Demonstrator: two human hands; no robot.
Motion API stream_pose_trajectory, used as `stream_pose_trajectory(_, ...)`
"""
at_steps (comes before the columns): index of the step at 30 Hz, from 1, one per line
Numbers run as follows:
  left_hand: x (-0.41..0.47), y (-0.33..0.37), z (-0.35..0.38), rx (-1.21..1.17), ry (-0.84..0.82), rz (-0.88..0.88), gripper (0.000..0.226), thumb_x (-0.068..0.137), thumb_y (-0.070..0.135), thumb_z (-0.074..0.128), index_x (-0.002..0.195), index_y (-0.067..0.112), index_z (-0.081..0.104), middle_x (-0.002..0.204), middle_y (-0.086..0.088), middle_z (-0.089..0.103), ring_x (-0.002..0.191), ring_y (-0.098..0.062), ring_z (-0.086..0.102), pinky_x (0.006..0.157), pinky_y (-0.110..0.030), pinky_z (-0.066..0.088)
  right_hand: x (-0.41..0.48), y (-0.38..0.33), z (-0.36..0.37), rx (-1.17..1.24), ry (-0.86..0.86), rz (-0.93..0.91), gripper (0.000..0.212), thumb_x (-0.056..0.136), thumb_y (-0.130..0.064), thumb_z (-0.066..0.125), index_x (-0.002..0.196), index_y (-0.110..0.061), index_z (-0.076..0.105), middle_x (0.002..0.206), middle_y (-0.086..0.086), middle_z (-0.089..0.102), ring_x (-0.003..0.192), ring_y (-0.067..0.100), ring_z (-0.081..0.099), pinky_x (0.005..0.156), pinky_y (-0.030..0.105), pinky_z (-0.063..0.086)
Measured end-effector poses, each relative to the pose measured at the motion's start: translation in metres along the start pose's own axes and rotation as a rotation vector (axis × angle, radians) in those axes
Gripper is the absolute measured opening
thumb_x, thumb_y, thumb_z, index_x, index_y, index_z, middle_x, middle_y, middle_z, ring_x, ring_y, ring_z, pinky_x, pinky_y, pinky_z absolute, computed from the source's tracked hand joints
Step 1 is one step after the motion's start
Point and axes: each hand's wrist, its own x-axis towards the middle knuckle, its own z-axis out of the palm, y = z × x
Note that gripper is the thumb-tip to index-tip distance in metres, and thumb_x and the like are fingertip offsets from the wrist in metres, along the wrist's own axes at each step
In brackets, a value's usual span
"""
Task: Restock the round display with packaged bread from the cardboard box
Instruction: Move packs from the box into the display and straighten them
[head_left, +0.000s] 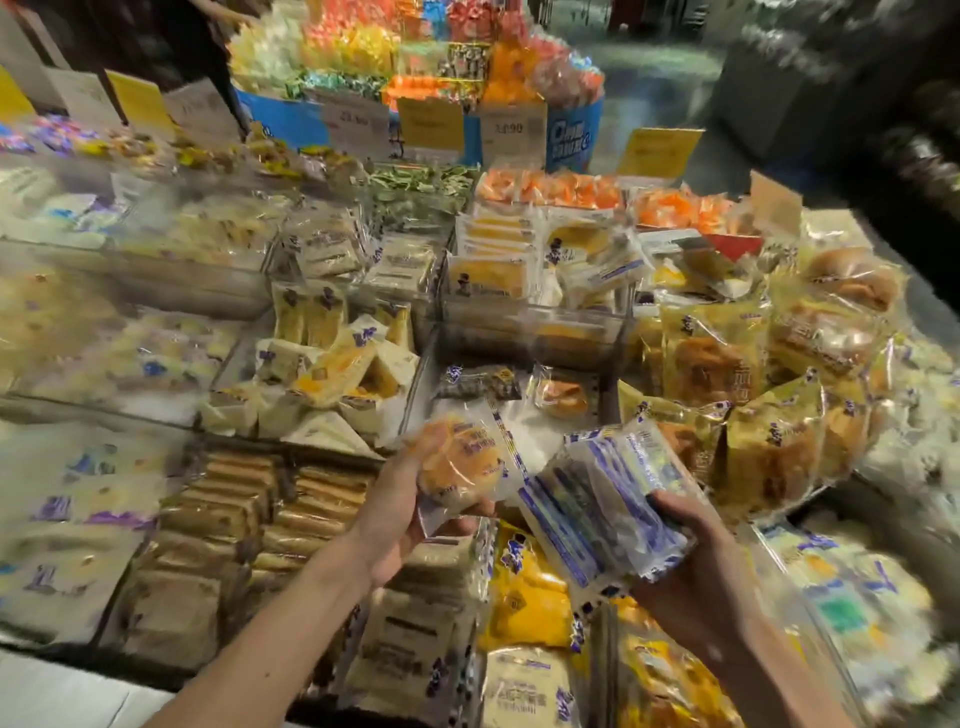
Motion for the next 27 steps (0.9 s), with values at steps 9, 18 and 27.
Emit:
stream_pose_trajectory(9,0.122,0.014,-0.040,0.535,0.292,0.145,0.047,0.079,0.027,0.083,0.119,0.014,0.063,0.112,-0.002,0.070,0.102,-0.019,0.068,0.093,-0.039,0.055,0.017,0.016,0.001,-0.061,0.086,0.024,0.075,0.025,-0.021,0.099,0.095,-0.004,0.080,0.114,0.021,0.071,0.089,0.034,0.074,0.063,0.042,0.060)
stream_pose_trajectory(18,0.208,-0.012,-0.036,1.040,0.241,0.106,0.062,0.087,0.024,0.075,0.138,0.020,0.040,0.131,-0.007,0.054,0.113,-0.025,0.054,0.087,-0.037,0.044,0.036,0.016,-0.014,-0.083,0.209,0.033,0.105,0.037,-0.020,0.098,0.132,-0.004,0.057,0.123,0.024,0.067,0.090,0.035,0.072,0.069,0.043,0.061)
stream_pose_trajectory(27,0.183,-0.004,-0.001,1.480,0.209,0.624,0.062,0.087,0.033,0.075,0.141,0.021,0.047,0.142,-0.005,0.044,0.130,-0.022,0.042,0.103,-0.035,0.042,0.046,0.010,-0.019,-0.105,0.197,0.101,0.104,0.051,-0.021,0.094,0.143,-0.007,0.048,0.132,0.024,0.061,0.105,0.037,0.068,0.080,0.045,0.059)
